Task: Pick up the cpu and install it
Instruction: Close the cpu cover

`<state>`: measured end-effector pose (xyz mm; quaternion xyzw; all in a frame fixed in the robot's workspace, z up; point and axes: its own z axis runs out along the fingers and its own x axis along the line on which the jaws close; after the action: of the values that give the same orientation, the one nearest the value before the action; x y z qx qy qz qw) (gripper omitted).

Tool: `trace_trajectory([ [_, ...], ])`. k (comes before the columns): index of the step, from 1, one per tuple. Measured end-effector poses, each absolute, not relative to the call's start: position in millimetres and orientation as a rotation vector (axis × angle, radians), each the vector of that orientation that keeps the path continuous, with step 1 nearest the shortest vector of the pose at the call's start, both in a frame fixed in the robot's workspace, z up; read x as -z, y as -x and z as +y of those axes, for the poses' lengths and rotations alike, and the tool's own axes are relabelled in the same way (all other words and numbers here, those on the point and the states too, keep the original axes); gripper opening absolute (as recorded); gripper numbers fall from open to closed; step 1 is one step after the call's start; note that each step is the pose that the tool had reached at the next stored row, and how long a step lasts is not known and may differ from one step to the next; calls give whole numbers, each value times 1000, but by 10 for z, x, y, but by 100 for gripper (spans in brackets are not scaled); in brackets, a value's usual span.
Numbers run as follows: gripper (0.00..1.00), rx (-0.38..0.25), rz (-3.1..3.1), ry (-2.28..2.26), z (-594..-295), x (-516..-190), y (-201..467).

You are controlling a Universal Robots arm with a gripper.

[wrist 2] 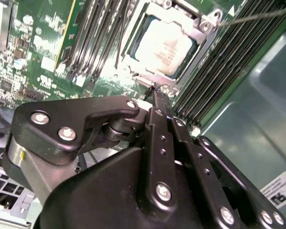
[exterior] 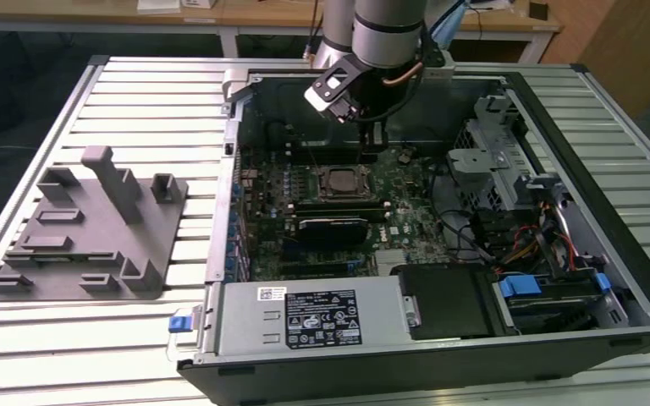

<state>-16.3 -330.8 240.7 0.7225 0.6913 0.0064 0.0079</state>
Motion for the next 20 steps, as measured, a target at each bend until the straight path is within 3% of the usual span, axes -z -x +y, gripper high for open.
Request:
trace_trajectory([
  [20,11,-20,2160,-2259,-3322,-2287,394],
])
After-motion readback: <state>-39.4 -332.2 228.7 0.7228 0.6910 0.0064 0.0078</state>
